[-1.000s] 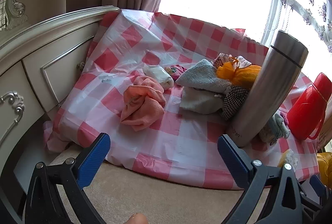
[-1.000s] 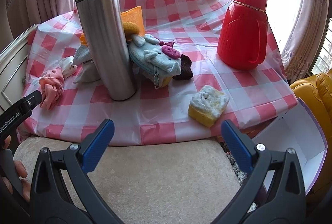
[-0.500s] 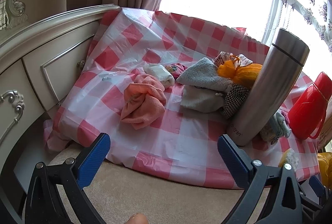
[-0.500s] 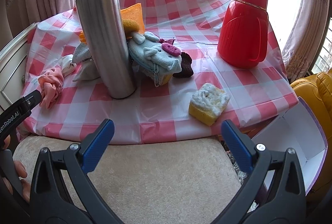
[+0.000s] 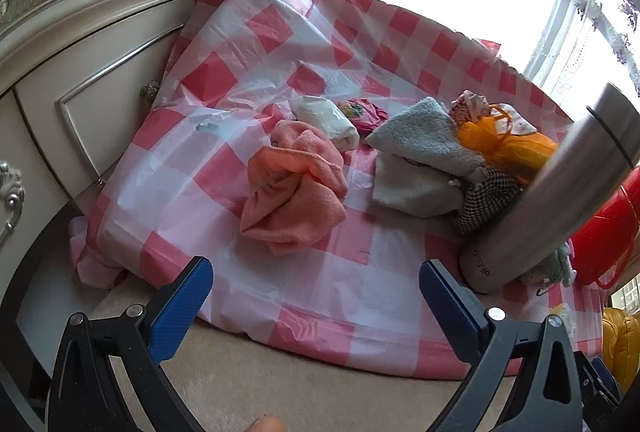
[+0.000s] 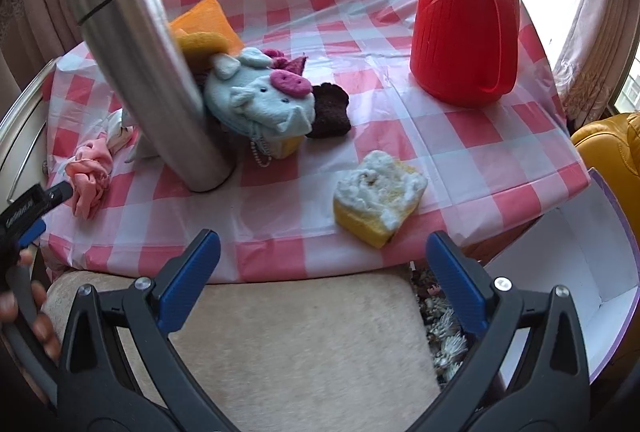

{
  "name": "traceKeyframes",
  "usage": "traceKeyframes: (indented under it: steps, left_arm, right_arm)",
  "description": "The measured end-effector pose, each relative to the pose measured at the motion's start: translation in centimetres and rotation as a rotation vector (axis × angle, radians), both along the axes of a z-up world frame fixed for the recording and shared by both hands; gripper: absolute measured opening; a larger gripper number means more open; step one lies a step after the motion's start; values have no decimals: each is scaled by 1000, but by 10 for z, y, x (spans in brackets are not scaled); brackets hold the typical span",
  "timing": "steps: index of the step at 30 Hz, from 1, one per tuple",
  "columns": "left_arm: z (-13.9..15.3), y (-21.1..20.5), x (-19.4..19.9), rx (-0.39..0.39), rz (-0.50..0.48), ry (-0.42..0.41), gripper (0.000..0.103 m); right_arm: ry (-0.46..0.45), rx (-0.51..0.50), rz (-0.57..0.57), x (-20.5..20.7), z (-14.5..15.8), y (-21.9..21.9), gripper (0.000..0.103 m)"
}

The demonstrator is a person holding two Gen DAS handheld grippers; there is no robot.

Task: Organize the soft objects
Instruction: 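Grasp the pink towel with the left tool while the right tool grasps the fluffy yellow sponge, then carry the pink towel and fluffy sponge over the white box with both tools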

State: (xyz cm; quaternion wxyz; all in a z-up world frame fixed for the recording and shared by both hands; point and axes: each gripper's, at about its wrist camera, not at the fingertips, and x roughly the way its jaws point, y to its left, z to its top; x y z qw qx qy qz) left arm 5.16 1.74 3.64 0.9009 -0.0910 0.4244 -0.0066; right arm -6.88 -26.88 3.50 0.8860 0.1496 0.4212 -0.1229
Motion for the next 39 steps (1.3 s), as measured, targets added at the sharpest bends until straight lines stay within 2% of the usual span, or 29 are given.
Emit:
traceKeyframes:
  steps: [7,10,13,15,16,18,21,23,25,27,31,39]
  left_arm:
    - [-24,0,71,64,-42,116,103]
    - [-40,-7,92,96,-76,167,101]
    - [-52,-11,100,116,-89,193,83]
    - [-55,-11,98,103,-101,200,60]
    - [-54,-11,96,105,-100,189,57]
    - [-51,-10,91,93,-107,178,42]
    - [-42,-9,79,74,-102,149,35]
    - [-36,-9,68,57,-98,128,33]
    - [-30,-9,57,37,-94,110,32]
    - [-22,-11,43,12,-97,88,32]
    - [-9,-20,17,-13,-115,41,31]
    - [6,-42,-31,-58,-189,-10,31]
  right_arm:
    - [56,81,15,1,-17,-44,103]
    - [86,51,48,3,-23,-52,103]
    - [99,13,86,10,-27,-52,103]
    - [121,-16,105,18,-32,-50,103]
    - [130,-29,117,23,-35,-49,103]
    - [144,-44,137,31,-41,-46,103]
    - [146,-48,154,39,-44,-46,103]
    - [152,-48,154,44,-47,-48,103]
    - [155,-40,161,47,-51,-51,92]
    - [160,-59,162,48,-52,-50,72]
    - [140,-61,184,42,-50,-46,67]
    - [74,-49,137,-1,-37,-58,65]
